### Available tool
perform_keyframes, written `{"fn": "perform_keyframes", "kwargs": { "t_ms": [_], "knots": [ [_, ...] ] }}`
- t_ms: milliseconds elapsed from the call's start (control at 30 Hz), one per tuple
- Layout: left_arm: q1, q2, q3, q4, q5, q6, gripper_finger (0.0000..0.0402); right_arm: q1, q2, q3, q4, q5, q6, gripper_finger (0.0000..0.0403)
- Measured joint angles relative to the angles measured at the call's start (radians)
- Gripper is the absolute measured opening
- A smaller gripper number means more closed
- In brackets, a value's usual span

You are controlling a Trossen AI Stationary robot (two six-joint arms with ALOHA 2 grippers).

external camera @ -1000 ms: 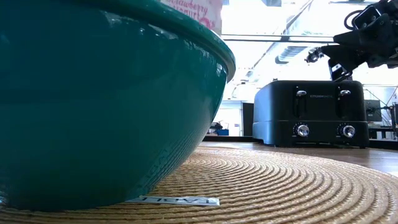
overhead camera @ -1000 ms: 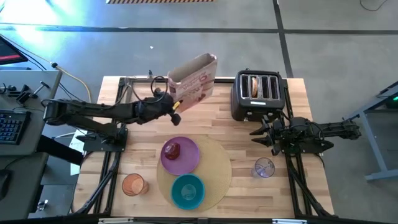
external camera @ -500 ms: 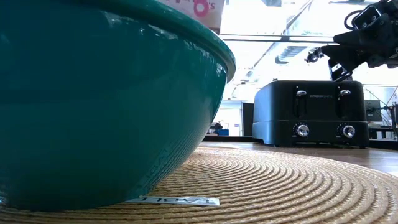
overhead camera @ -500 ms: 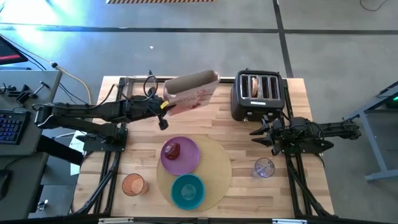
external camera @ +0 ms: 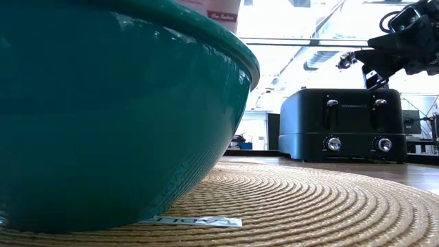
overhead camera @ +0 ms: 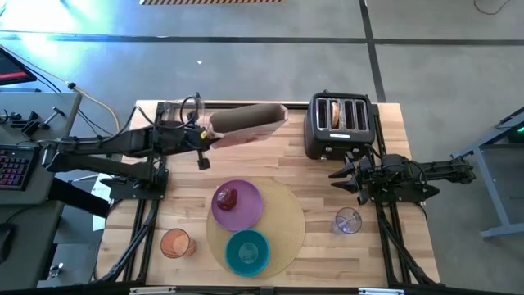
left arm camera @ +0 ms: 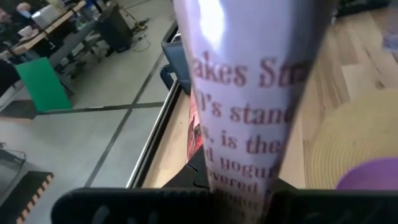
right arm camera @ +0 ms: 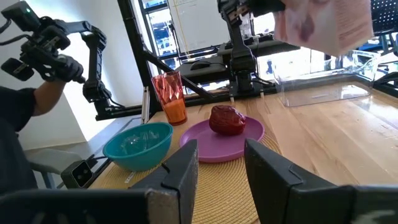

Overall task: Arrange a breakfast setting
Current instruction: Pour the cereal from the red cereal box into the blue bowl

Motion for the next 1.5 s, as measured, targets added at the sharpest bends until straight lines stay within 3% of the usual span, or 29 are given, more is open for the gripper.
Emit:
{"fn": "perform_keyframes", "kwargs": {
  "t_ms": [567,1100,1500],
  "knots": [
    [-0.022,0.007,0.245,-0.414,0.02,0.158,0.0,0.0,0.0,0.0,0.0,0.0,0.0,0.0114],
    [-0.198,0.051,0.38,-0.64,0.011,0.302,0.0,0.0,0.0,0.0,0.0,0.0,0.0,0.0114],
    [-0.345,0.155,0.438,-0.734,-0.097,0.369,0.0,0.0,0.0,0.0,0.0,0.0,0.0,0.0114]
  ]
}}
